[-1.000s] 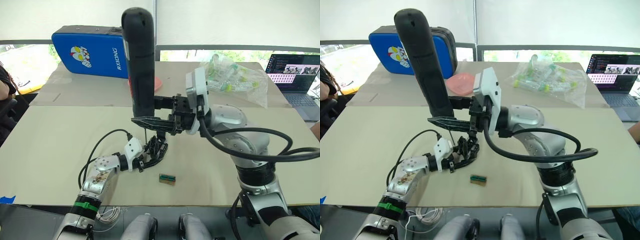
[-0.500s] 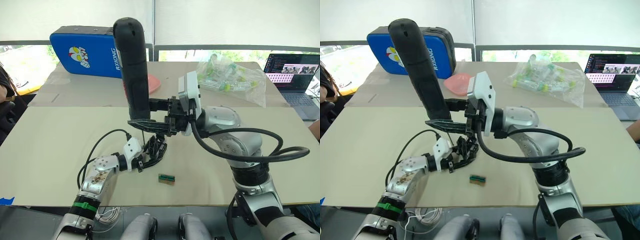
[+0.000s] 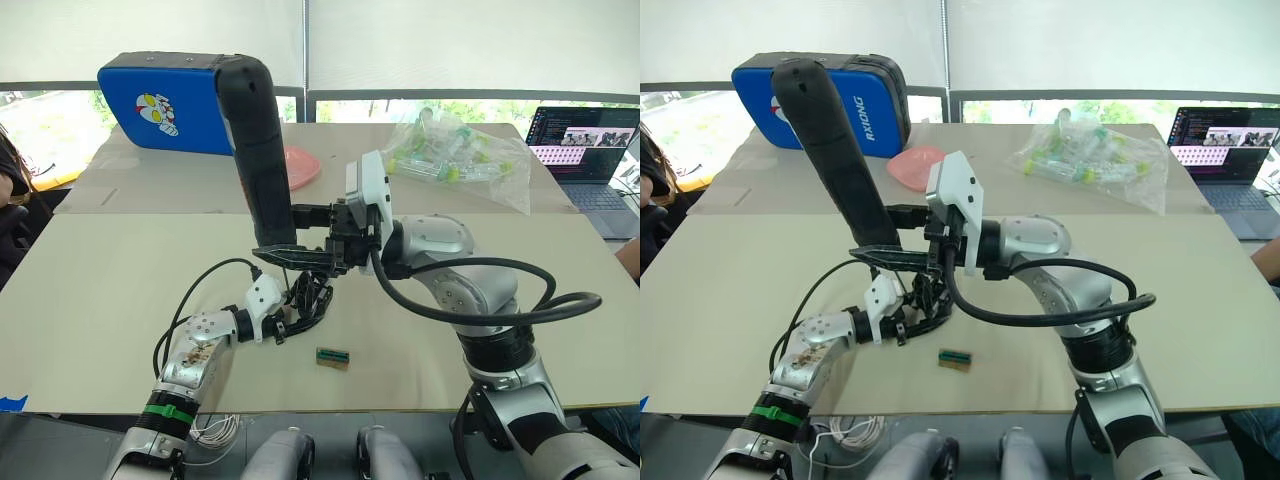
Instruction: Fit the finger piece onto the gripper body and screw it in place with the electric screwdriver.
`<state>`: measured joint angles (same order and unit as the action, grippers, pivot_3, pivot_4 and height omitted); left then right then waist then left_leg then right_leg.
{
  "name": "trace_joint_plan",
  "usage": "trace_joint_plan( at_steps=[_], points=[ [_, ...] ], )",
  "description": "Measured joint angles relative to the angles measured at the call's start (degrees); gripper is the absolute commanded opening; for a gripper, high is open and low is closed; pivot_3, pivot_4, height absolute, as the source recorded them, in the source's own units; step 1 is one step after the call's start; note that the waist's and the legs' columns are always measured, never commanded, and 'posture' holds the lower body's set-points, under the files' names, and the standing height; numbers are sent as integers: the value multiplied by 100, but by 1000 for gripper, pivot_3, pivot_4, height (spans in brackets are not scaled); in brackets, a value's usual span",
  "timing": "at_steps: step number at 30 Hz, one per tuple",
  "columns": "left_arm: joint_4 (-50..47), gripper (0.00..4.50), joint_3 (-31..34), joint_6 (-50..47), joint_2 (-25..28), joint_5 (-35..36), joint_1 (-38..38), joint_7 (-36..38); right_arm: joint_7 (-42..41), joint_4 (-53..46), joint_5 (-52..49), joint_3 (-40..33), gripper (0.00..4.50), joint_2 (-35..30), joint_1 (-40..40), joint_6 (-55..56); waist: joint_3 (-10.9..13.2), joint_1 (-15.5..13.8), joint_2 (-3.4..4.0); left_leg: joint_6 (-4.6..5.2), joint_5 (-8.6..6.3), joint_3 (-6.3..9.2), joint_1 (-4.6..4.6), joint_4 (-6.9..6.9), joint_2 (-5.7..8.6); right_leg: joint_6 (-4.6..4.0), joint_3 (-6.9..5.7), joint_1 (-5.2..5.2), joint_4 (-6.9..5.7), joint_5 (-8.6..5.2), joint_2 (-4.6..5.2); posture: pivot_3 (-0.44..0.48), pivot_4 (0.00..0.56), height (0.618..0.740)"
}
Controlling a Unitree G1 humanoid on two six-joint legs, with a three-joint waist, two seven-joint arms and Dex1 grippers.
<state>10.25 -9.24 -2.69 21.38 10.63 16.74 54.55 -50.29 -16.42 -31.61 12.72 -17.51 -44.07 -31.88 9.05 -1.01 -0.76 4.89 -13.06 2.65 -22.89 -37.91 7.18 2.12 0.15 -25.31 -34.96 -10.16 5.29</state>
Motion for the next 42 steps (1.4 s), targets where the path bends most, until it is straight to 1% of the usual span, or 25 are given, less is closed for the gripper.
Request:
trace_joint_plan(
  at_steps=[18, 42],
  points=[
    [51, 2293, 6, 136, -1, 1, -31, -3, -75, 29, 143, 83, 1958, -34, 1, -28, 0, 15, 0, 0, 0, 0, 0, 0, 0, 0, 0, 0, 0, 0, 0, 0, 150, 740],
    [-121, 2293, 7, -30, 0, 1, -97, -70, -78, 118, 223, 135, 1958, -19, 10, -122, 0, 20, 0, 0, -1, 0, 0, 0, 0, 0, 0, -1, 0, 0, 0, 0, 150, 740]
  ],
)
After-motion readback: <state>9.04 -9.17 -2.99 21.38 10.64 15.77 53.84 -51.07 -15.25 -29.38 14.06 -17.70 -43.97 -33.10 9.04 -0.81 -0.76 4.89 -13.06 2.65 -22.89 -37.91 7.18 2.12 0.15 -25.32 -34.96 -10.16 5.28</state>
